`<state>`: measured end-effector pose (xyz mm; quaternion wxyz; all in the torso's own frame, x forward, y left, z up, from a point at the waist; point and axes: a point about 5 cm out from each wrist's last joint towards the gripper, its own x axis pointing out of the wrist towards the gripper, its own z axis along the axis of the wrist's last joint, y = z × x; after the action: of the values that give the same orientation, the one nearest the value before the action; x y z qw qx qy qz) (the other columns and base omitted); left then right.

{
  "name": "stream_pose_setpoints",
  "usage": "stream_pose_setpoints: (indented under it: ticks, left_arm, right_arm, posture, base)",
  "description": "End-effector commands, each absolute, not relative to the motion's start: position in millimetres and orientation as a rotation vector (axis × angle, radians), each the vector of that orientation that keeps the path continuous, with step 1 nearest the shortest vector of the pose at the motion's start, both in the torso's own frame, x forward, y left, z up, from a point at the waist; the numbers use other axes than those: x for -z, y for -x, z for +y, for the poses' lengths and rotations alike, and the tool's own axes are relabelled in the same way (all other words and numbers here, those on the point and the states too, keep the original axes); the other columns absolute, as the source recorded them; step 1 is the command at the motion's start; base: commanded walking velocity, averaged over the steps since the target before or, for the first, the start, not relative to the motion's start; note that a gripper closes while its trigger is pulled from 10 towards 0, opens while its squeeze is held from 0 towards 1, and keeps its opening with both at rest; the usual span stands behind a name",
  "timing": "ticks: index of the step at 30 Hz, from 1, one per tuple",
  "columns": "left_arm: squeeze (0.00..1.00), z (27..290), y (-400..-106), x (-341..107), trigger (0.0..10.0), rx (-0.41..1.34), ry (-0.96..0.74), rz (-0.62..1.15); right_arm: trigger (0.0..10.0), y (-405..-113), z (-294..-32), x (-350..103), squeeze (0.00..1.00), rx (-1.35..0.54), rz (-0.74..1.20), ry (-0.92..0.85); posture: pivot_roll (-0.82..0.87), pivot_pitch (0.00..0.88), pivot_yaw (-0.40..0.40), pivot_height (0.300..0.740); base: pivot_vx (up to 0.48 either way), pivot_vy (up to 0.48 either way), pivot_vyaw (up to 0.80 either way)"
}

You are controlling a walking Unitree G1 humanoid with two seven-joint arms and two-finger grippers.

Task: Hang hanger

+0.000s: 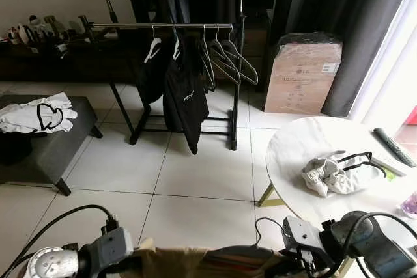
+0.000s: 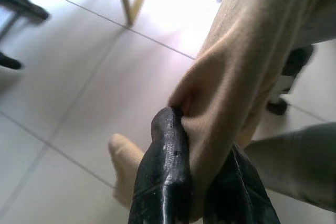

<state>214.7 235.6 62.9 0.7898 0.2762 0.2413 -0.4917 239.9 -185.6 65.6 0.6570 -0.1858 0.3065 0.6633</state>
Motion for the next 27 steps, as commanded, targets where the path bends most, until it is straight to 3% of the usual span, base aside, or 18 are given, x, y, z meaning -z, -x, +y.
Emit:
stream_pose_setpoints:
  ticks: [1, 4, 5, 6, 7, 20, 27]
  left_arm:
    - [0.00, 264.5, -217.5, -78.7, 0.0, 0.961, -0.611, 0.555]
    - [0.00, 257.5, -213.0, -75.2, 0.0, 1.016, -0.621, 0.575]
    - [0.00, 250.6, -211.6, -72.5, 10.0, 1.044, -0.632, 0.579]
    - [0.00, 247.3, -211.1, -72.3, 10.0, 1.060, -0.630, 0.574]
    - [1.00, 244.0, -211.0, -71.7, 10.0, 1.074, -0.637, 0.565]
    - [1.00, 243.2, -202.7, -59.0, 10.0, 1.126, -0.682, 0.653]
    - [1.00, 235.0, -205.8, -51.7, 10.0, 1.104, -0.663, 0.617]
  right_arm:
    - [0.0, -232.0, -203.9, -54.9, 0.00, -1.464, 0.822, 0.449]
    - [0.0, -232.4, -201.2, -56.0, 0.00, -1.468, 0.805, 0.433]
    - [0.0, -233.5, -198.5, -57.7, 0.00, -1.474, 0.787, 0.421]
    - [0.0, -234.1, -196.9, -59.4, 0.00, -1.479, 0.775, 0.413]
    - [0.0, -235.4, -195.5, -62.4, 0.00, -1.484, 0.757, 0.403]
    - [0.0, -241.5, -194.9, -72.0, 0.00, -1.485, 0.717, 0.398]
    - [0.0, -243.1, -193.7, -76.3, 0.00, -1.494, 0.707, 0.400]
  posture:
    - [-0.05, 0.068, 0.016, 0.740]
    - [-0.06, 0.071, 0.016, 0.740]
    - [-0.06, 0.072, 0.017, 0.740]
    - [-0.06, 0.075, 0.016, 0.740]
    - [-0.06, 0.075, 0.015, 0.740]
    - [-0.06, 0.082, 0.015, 0.740]
    - [-0.07, 0.084, 0.014, 0.740]
  base:
    - [0.000, 0.000, 0.00]
    - [0.000, 0.000, 0.00]
    - [0.000, 0.000, 0.00]
    - [0.000, 0.000, 0.00]
    - [0.000, 0.000, 0.00]
    - [0.000, 0.000, 0.00]
    - [0.000, 0.000, 0.00]
